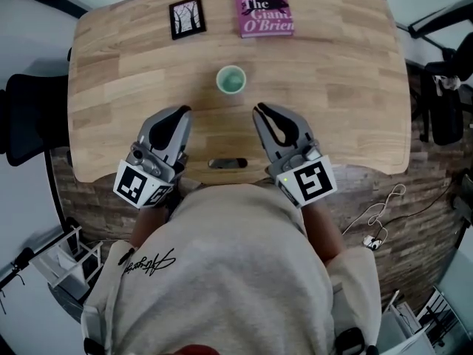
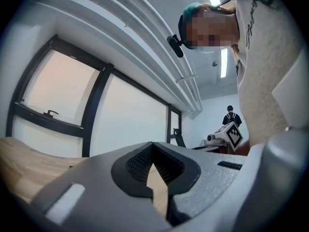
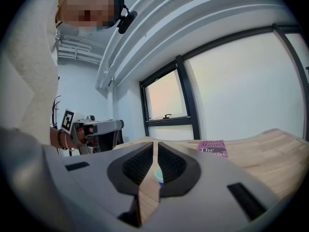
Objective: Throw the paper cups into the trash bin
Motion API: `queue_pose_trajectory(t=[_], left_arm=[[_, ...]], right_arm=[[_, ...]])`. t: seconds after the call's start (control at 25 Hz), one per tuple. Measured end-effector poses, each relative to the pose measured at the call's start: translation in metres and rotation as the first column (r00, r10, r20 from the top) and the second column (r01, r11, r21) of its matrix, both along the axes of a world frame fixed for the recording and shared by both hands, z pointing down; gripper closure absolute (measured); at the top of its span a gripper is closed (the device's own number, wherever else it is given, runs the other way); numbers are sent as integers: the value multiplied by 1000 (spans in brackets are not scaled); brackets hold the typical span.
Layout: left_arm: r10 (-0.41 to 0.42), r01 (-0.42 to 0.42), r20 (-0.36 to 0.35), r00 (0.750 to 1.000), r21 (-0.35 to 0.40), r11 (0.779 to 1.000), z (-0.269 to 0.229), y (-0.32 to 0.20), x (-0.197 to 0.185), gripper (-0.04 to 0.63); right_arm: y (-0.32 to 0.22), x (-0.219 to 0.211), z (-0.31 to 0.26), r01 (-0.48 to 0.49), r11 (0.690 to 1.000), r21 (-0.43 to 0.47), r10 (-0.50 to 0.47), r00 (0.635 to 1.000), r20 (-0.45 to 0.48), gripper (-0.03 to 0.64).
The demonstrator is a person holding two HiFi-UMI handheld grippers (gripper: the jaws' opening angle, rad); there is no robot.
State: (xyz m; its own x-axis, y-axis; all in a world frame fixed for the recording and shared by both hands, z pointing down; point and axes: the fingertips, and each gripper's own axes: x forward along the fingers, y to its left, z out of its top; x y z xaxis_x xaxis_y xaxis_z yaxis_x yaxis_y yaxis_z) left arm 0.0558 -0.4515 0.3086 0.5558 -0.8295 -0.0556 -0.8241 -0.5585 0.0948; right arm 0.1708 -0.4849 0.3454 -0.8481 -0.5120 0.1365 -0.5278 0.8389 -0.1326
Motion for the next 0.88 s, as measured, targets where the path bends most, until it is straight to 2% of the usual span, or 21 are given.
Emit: queue_pose_trajectory(t=[0.16, 0.48, 0.88], left_arm=[[-28, 29, 6, 1000, -16, 999, 5, 1, -2, 592], [-71, 71, 16, 997, -39, 997, 14, 3, -4, 592], [-118, 119, 22, 993, -56, 991, 20, 15, -2, 592]], right_arm=[[-2, -2, 11, 32, 999, -10, -32, 999, -19, 598], [-7, -7, 40, 91, 994, -63, -95, 993, -64, 491], [-8, -15, 69, 141, 987, -71, -148, 984, -99, 379]])
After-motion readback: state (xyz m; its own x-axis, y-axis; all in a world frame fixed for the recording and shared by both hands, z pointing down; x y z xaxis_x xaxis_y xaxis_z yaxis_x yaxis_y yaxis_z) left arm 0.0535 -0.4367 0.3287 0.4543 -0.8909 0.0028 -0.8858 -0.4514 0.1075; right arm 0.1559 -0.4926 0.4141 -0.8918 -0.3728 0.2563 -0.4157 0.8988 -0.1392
